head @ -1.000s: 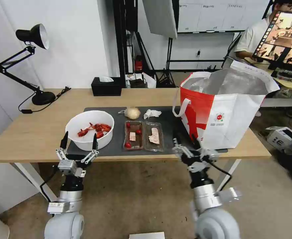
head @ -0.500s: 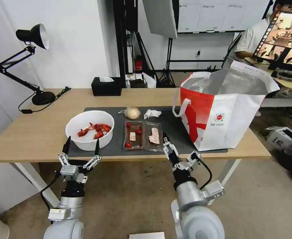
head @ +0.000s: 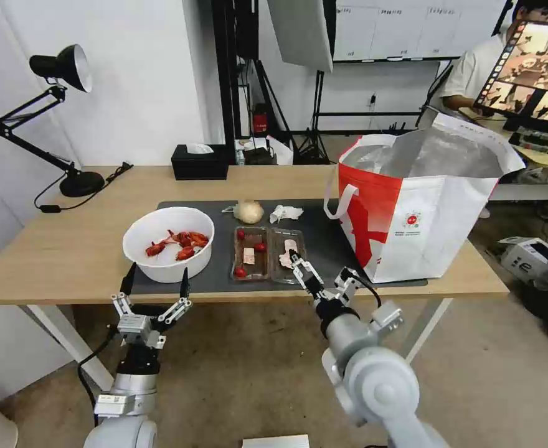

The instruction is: Pick up the trash from the table and place it into the takeout bag.

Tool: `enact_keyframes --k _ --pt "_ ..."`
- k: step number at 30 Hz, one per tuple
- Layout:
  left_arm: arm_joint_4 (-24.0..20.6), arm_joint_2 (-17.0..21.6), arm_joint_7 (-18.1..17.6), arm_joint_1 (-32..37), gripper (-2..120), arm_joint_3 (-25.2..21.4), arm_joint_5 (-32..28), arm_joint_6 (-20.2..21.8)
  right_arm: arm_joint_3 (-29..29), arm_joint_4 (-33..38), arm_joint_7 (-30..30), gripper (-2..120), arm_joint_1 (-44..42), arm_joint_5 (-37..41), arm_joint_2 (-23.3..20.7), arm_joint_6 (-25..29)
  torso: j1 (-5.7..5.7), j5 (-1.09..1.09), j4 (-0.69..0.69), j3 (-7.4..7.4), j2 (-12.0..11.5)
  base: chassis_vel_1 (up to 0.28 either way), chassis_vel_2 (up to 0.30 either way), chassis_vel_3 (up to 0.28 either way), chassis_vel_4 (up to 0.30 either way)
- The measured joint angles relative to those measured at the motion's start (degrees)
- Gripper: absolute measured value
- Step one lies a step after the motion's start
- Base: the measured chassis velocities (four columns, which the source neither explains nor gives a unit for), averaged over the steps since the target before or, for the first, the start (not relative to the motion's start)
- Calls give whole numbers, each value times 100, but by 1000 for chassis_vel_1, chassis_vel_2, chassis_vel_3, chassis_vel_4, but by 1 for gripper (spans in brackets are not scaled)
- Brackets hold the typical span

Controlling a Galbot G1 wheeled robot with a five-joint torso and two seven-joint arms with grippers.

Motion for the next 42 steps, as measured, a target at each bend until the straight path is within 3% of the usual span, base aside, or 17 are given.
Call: enact_keyframes --k 42 --pt "137 115 -23 14 100 -163 -198 16 -26 -932 110 100 363 377 511 -143 0 0 0 0 0 0 0 0 0"
